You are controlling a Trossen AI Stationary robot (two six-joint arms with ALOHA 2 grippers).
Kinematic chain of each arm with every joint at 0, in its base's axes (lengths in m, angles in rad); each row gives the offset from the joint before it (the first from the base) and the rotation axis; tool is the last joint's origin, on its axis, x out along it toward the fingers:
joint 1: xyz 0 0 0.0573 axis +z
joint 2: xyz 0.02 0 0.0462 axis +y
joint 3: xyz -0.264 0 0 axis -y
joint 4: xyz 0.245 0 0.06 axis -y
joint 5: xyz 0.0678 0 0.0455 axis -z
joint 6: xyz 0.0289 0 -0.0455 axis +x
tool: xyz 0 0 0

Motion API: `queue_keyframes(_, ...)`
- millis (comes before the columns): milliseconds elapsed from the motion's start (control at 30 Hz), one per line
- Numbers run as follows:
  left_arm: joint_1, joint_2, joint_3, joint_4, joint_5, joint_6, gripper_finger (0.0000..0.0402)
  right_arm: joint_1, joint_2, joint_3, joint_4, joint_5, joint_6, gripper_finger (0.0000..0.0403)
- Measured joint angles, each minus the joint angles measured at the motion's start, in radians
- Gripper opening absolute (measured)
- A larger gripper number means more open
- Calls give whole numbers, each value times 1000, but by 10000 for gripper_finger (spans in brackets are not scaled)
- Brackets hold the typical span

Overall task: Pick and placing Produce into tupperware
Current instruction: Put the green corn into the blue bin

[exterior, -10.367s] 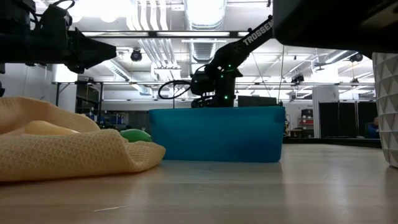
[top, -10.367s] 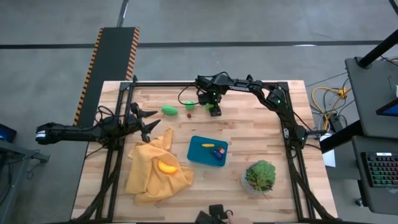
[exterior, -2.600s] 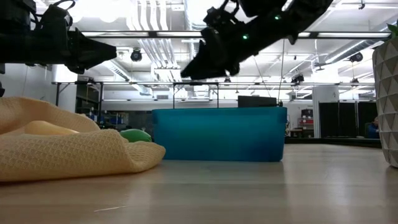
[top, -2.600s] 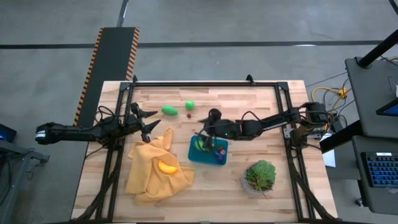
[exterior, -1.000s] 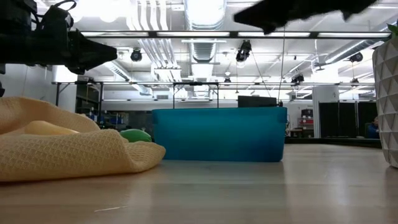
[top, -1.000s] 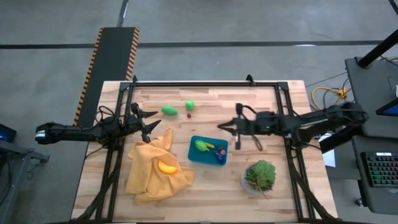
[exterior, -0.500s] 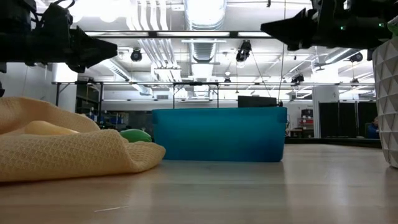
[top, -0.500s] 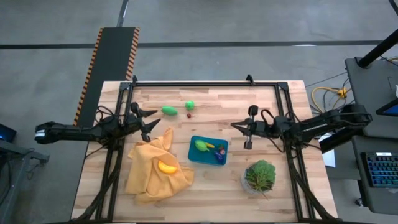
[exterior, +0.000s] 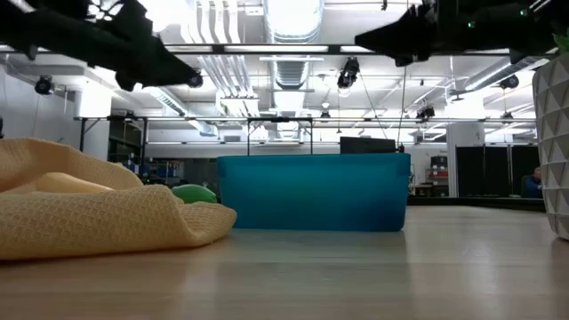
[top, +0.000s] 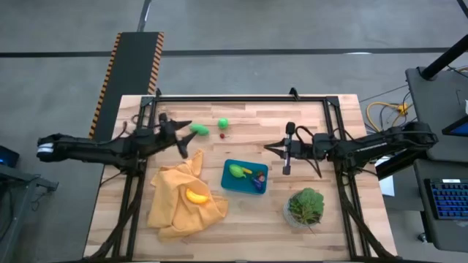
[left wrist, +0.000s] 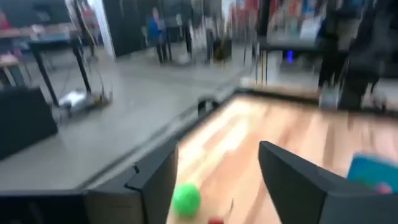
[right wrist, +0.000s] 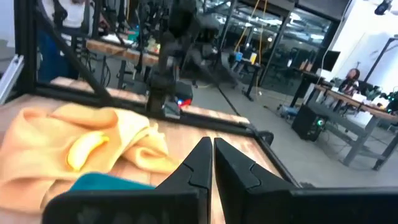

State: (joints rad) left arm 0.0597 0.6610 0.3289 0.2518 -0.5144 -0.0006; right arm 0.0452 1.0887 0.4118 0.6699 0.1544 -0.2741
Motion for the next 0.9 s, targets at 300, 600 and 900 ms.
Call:
queue_keyframes(300,14,266,311,-539,-40,-46,319,0,-22,9,-30,-1,0,9)
queue_keyframes(600,60,485,594,-933,42,-18,333,0,-22,22,-27,-1,-39,9)
queue_keyframes(900,314,605,636,-1013,279,98,333,0,-22,47,-76,-6,-63,9)
